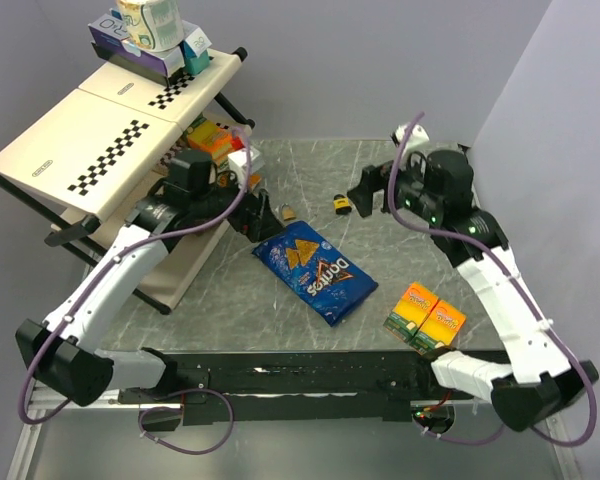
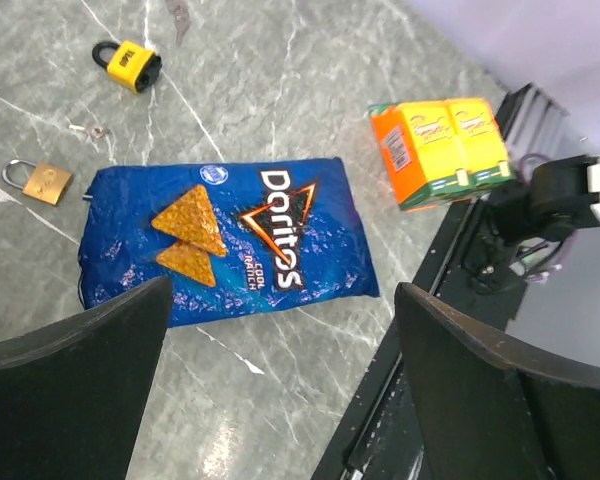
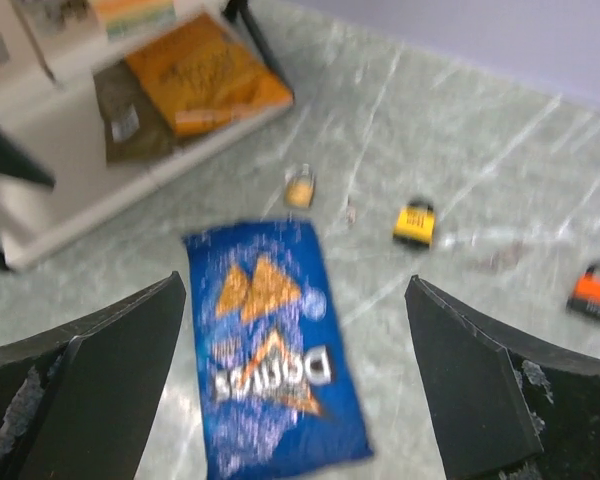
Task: Lock with the key
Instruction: Reset both arms
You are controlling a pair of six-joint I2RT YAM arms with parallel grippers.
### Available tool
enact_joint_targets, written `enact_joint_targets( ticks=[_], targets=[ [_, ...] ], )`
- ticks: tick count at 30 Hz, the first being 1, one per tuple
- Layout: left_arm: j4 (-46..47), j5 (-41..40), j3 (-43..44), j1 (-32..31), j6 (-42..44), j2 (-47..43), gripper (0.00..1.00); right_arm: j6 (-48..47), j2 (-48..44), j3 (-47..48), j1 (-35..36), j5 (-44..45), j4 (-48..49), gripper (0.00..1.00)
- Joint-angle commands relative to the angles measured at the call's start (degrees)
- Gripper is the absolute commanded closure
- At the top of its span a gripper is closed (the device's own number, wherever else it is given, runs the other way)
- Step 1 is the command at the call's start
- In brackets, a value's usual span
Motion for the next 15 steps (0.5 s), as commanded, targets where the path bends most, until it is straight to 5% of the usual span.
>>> enact_joint_targets(
  ticks=[1,7,15],
  targets=[
    [3.31,-10.26,0.75,-4.81,-0.18,2.56,0.04,0.06,-4.99,-9.72,-2.51,-4.47,-1.22,0.00],
    [8.50,-18.72,-6.01,-9.31,-3.35,6.87,0.04,0.59,-7.11,-20.63,-3.92,-7.99,0.28,0.00],
    [9.03,-20.31,-4.71,-11.15,-2.83,10.83,0.04,1.21,-6.85,-21.71,-3.92,-10.45,1.51,0.00]
  ],
)
